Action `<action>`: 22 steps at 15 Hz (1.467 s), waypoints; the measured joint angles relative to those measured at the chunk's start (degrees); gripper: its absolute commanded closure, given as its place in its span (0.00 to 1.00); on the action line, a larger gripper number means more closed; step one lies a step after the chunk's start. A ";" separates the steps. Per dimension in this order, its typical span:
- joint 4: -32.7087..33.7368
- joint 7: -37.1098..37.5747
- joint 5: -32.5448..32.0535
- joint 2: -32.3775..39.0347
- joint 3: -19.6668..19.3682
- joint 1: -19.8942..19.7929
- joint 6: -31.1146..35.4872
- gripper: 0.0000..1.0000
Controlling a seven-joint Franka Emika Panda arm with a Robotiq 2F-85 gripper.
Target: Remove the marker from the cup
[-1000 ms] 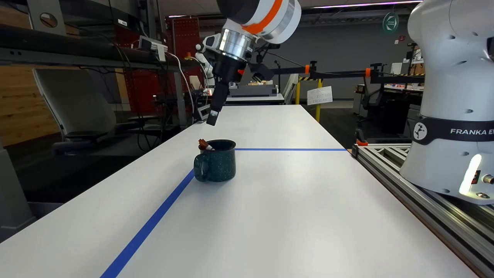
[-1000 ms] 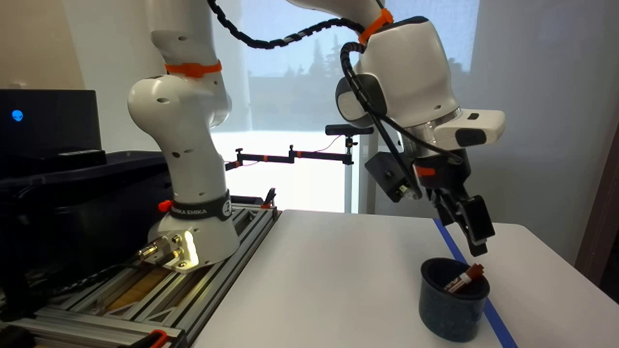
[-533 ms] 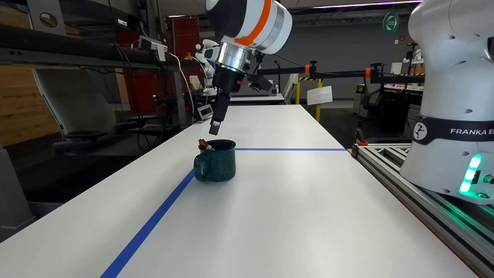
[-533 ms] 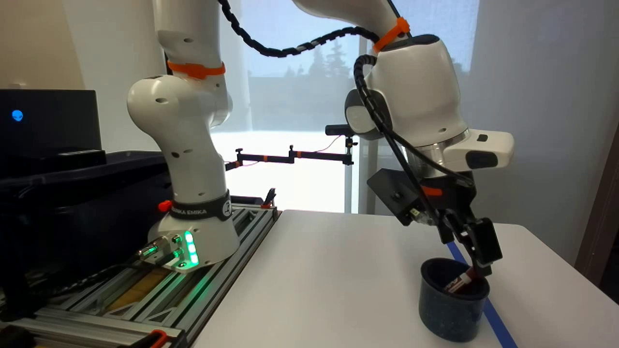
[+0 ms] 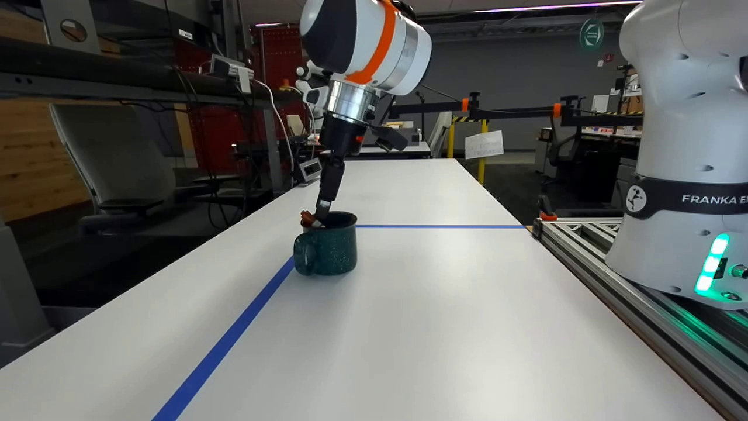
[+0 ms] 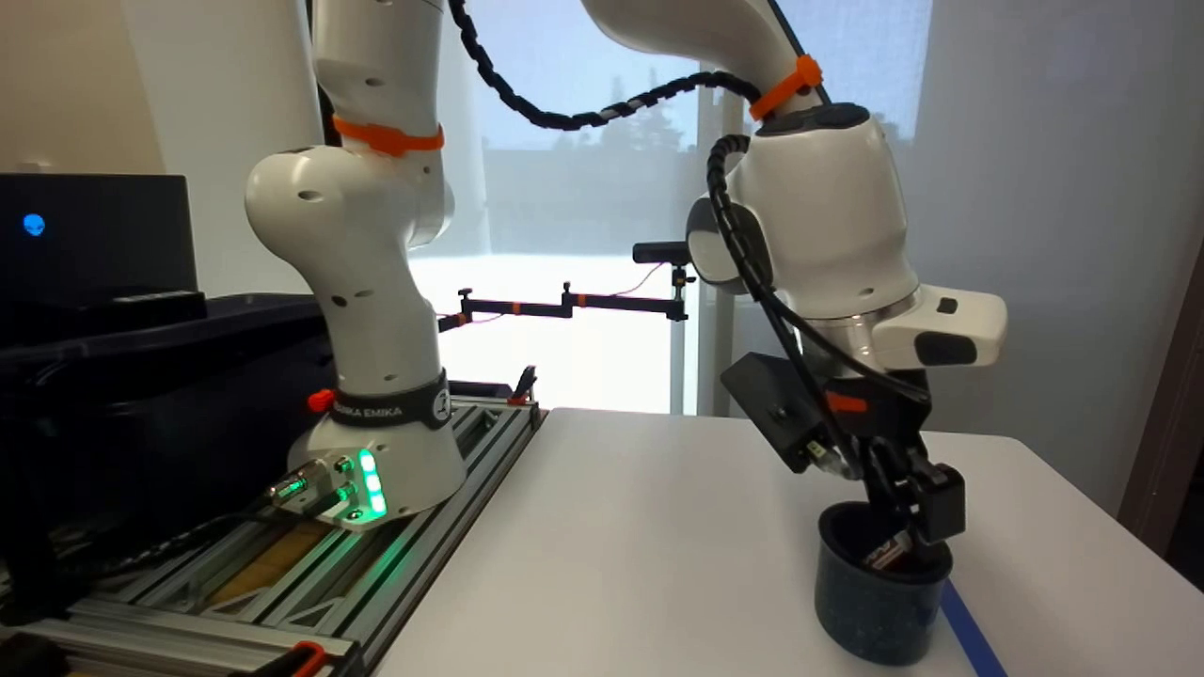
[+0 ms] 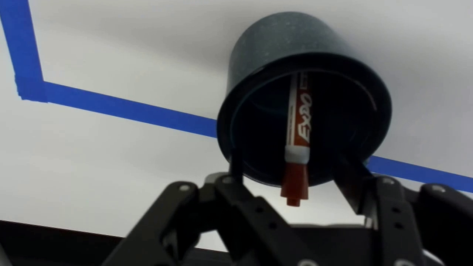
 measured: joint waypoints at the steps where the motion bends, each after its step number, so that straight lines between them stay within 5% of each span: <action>1: 0.27 -0.33 0.48 0.31 0.25 -0.15 0.00 0.56; 7: 1.48 -1.90 2.63 1.74 1.60 -1.21 0.00 0.47; 9: 1.87 -2.54 3.30 2.27 2.06 -1.76 0.00 0.50; 10: 2.08 -2.93 3.65 2.40 2.28 -2.01 0.00 0.66; 13: 2.64 -3.43 4.29 2.71 2.81 -2.76 0.01 0.76; 16: 2.86 -4.04 4.78 3.20 3.13 -3.45 0.00 0.75; 17: 2.87 -4.10 4.85 3.44 3.26 -3.58 0.00 0.78; 18: 2.88 -4.11 4.87 3.66 3.37 -3.66 0.00 0.93; 22: 2.99 -4.14 4.91 4.23 3.75 -3.92 0.00 0.95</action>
